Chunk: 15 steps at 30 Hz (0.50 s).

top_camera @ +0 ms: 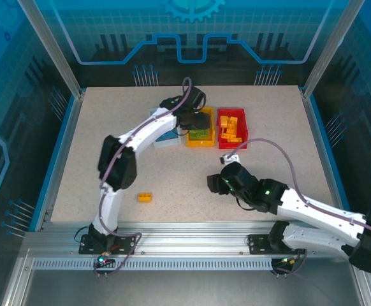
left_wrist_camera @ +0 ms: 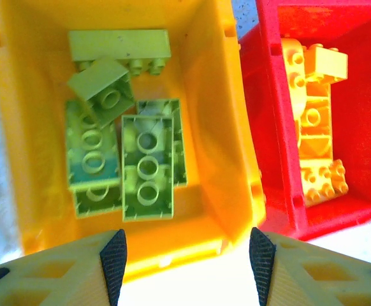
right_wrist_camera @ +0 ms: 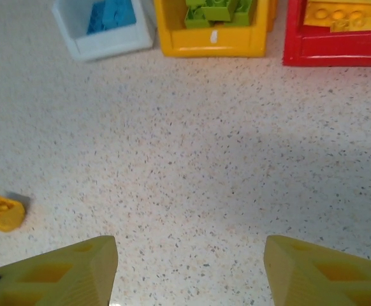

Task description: Sort the legos into containers by color

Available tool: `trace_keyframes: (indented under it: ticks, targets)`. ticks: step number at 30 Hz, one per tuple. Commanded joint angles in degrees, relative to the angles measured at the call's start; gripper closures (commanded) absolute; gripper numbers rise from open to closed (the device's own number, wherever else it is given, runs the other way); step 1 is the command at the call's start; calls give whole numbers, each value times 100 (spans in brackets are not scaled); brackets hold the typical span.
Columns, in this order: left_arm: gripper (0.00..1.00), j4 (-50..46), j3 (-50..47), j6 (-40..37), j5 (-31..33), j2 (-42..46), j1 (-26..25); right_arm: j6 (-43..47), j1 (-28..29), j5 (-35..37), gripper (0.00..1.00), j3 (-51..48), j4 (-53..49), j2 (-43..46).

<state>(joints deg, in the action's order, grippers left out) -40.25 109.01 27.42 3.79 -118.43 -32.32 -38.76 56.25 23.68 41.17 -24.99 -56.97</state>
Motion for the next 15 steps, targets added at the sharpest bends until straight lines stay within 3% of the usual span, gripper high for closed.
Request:
trace_keyframes:
  ticks: [1, 5, 9, 15]
  targets:
    - [40, 255, -1076, 367, 264, 1753, 158, 1327, 462, -528, 32, 419, 374, -614]
    - [38, 541, -3011, 898, 556, 3884, 333, 2629, 870, -1073, 25, 1234, 394, -1827]
    - [35, 170, -4417, 1340, 921, 5835, 408, 3564, 944, -1880, 20, 2103, 186, -3047]
    - [36, -1576, -5163, 1890, 1466, 7998, 448, 4395, 1253, -1744, 19, 3658, -428, -4863]
